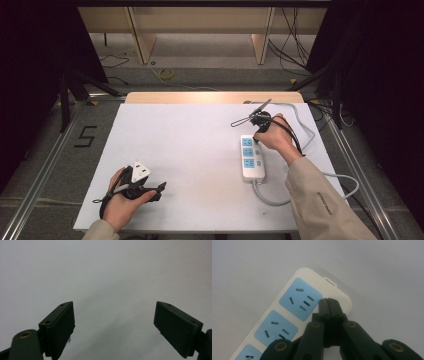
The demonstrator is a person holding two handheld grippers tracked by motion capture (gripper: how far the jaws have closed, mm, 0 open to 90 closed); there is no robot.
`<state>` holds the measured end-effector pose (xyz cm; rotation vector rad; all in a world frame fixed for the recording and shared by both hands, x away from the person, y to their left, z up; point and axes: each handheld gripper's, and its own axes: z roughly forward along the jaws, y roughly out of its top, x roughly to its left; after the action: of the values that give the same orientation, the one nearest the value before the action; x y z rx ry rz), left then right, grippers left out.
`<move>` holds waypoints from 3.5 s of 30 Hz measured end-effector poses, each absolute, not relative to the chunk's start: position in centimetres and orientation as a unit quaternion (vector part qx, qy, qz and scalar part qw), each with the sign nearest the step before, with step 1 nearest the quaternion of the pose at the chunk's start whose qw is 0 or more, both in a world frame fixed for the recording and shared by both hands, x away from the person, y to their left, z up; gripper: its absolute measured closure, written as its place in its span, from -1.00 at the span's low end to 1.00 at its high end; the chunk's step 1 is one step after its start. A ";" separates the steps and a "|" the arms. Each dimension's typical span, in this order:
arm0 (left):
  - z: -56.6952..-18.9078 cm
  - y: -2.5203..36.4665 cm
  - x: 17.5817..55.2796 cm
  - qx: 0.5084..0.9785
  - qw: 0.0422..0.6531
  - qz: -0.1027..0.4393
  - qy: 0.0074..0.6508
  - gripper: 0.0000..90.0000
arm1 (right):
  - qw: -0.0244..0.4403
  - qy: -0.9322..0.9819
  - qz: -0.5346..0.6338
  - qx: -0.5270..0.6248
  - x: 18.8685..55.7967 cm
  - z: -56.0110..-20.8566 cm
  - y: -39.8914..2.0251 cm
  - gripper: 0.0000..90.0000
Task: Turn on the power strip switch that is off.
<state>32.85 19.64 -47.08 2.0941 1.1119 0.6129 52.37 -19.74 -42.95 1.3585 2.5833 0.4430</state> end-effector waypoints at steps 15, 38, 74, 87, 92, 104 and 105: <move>-47.1 19.6 32.9 0.805 0.338 0.236 0.426 -0.63 | 0.100 0.866 0.178 0.456 51.8 -42.3 -20.3 1.00; -47.1 19.6 32.8 0.805 0.338 0.237 0.426 -0.63 | 0.110 0.865 0.218 0.439 49.7 -41.7 -21.5 0.93; -47.2 19.6 32.7 0.805 0.337 0.237 0.427 -0.62 | 0.117 0.863 0.282 0.402 43.8 -41.3 -22.3 0.65; -47.2 19.5 32.7 0.806 0.336 0.237 0.427 -0.62 | 0.107 0.854 0.323 0.394 41.7 -42.0 -22.9 0.24; -47.2 19.6 32.7 0.806 0.336 0.237 0.427 -0.62 | 0.108 0.851 0.341 0.384 41.2 -42.3 -23.0 0.11; -47.2 19.6 32.7 0.805 0.336 0.237 0.428 -0.62 | 0.125 0.831 0.396 0.371 39.5 -42.8 -23.4 -0.24; -47.2 19.6 32.7 0.805 0.336 0.237 0.428 -0.62 | 0.124 0.829 0.399 0.371 39.4 -42.9 -23.4 -0.25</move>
<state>32.66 19.60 -47.17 2.0985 1.1154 0.6191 39.38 -23.39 -42.90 1.0807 2.4168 1.1643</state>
